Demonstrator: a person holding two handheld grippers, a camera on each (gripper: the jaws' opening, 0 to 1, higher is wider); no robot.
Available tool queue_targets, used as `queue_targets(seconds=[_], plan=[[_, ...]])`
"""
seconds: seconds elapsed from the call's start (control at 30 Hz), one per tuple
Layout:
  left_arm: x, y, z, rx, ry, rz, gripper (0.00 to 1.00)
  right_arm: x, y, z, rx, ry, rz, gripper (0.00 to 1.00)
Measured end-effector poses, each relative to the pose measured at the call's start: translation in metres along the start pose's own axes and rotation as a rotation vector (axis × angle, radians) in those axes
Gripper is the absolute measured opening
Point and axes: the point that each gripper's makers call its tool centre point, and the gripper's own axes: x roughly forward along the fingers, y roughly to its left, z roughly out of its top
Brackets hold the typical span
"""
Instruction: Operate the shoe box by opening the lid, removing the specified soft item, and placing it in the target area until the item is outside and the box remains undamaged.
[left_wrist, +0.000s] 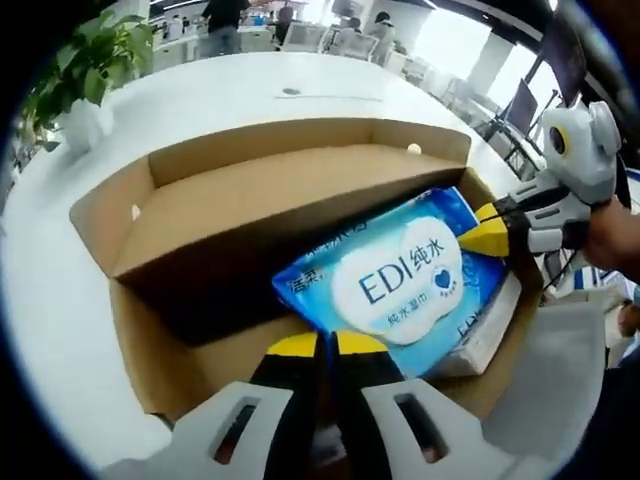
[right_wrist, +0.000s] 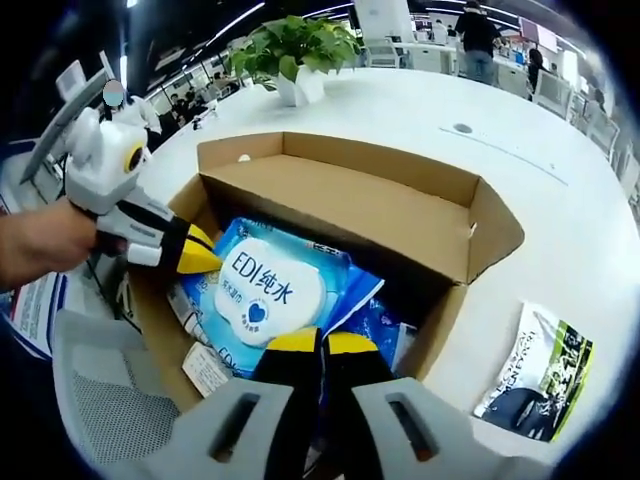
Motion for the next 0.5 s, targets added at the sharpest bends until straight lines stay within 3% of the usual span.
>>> queue_targets(seconds=[0.5], plan=[[-0.0093,-0.0006,0.0043,0.030,-0.044,-0.010,0.00,-0.0028,0.0020,0.0011,0.008,-0.004,0.001,0.00]])
